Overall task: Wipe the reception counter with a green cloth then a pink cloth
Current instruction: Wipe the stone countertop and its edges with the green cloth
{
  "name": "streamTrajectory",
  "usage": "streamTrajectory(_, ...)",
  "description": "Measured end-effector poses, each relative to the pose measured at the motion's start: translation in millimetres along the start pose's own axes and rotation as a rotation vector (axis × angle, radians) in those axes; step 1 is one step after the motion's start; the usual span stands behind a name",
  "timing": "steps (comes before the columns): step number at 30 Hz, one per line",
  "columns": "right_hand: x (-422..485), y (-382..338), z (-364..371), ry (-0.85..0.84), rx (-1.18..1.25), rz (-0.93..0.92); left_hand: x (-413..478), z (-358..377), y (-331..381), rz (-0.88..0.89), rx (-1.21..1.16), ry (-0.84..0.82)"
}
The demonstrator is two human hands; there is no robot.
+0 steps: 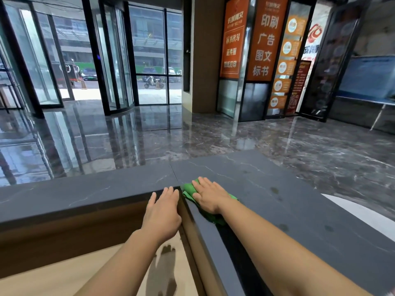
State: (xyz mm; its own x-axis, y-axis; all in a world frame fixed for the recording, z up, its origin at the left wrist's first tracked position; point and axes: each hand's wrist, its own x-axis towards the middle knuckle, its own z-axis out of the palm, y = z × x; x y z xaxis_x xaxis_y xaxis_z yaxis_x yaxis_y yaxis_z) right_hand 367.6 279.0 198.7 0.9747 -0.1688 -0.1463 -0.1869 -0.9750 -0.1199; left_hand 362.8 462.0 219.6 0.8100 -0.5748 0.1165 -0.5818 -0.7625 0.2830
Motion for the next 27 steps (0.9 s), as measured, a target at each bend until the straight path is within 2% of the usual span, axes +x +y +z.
streamTrajectory(5, -11, 65, -12, 0.007, -0.048, 0.175, -21, -4, -1, -0.02, -0.006, -0.013)
streamTrajectory(10, 1, 71, -8, 0.024, -0.061, 0.186, -14, -10, 21, -0.051, 0.0, -0.055)
streamTrajectory(12, 7, 56, -3, 0.017, -0.054, 0.102, -2, -10, 36, -0.07, -0.001, -0.048)
streamTrajectory(16, 18, 41, -4, -0.008, -0.069, -0.218, 36, 6, 73, -0.164, 0.02, -0.05)
streamTrajectory(20, 36, 73, -9, 0.055, -0.025, -0.379, 66, 25, 105, -0.247, 0.061, -0.06)
streamTrajectory(27, 72, 169, -26, 0.134, 0.048, -0.165, 96, 45, 130, -0.346, 0.134, -0.15)
